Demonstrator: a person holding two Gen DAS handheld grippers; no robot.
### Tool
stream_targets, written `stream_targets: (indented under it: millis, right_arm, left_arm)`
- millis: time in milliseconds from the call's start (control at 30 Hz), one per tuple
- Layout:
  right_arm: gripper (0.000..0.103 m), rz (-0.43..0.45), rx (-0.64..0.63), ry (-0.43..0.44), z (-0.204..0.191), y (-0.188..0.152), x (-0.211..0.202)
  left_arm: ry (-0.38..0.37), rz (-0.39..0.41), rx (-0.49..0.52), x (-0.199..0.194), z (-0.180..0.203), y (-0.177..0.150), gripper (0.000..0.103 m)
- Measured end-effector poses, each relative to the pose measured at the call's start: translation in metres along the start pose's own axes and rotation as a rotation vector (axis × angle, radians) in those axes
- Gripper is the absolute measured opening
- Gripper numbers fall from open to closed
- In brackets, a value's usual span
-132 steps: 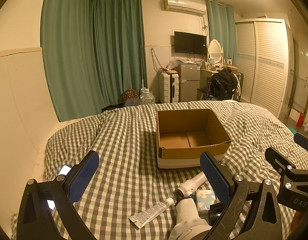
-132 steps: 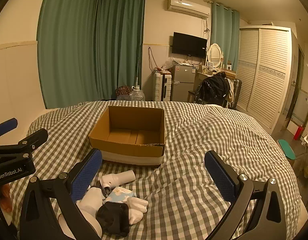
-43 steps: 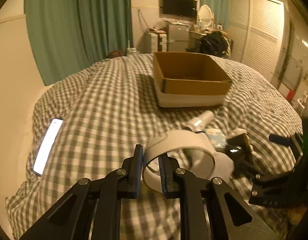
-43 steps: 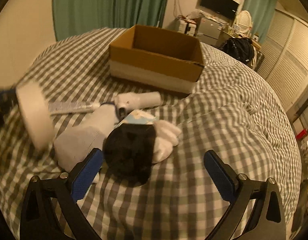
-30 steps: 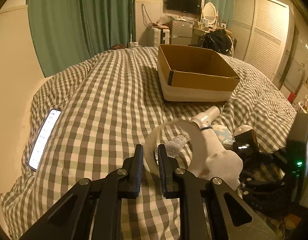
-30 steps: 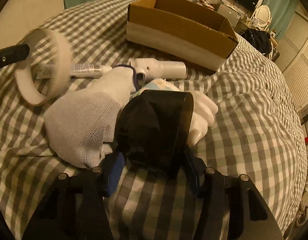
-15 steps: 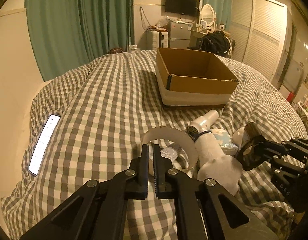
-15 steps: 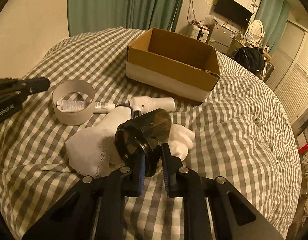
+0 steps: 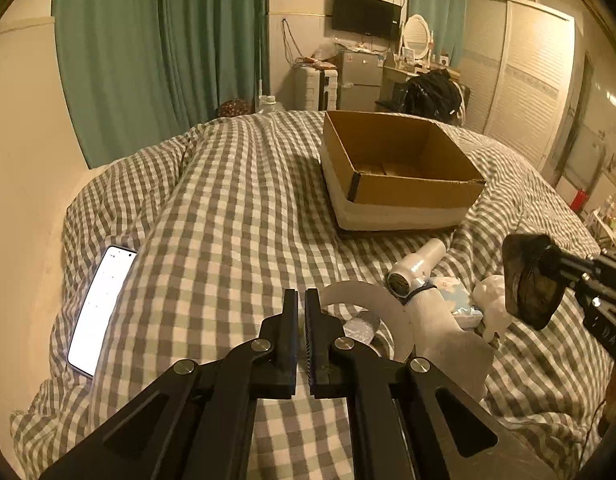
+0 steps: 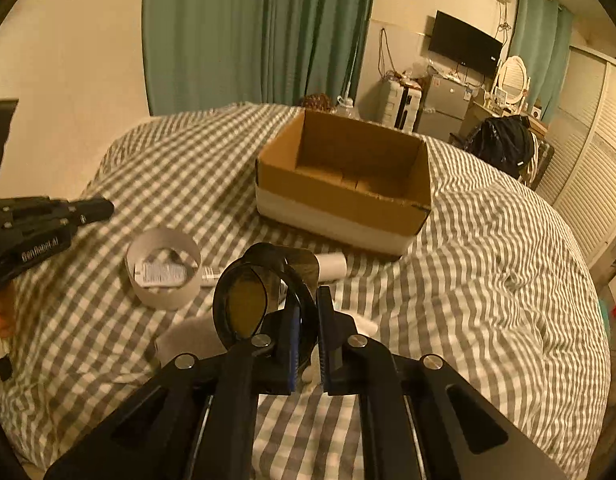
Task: Organize objects
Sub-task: 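Carry the tape roll and black object into the cardboard box and open both grippers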
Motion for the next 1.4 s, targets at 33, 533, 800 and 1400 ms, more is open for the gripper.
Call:
stream_targets:
  millis: [33,533,800,1400]
  right_arm:
    - [0.007,0.007,0.002,0.004,0.001,0.001,-0.001]
    - [0.007,-0.007,0.033,0.047,0.02,-0.004,0.014]
    - [0.007,-0.031,0.041,0.075,0.027,-0.001,0.034]
    - [0.007,0.021,0.054,0.061,0.034,0.013,0.013]
  left_arm:
    - [-0.001,-0.012,0.002,0.003,0.003,-0.001,0.005]
    - [-0.023,-0.16,0.074,0.06,0.048,-0.019,0.084]
    - [0.006,-0.208,0.12,0.091,0.056,-0.013,0.088]
    - [-0.019,-0.073,0.1,0.035,0.056,0.04,0.084]
Point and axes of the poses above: each gripper's, at about its wrist camera, not at the fingertips, and x roughly the way its jaws point, z to its right, y to its top, the point moved 8 cm from there along x, roughly the way its jaws point, and after that the axes turned 14 degrees about -z, right-handed, at the moved point
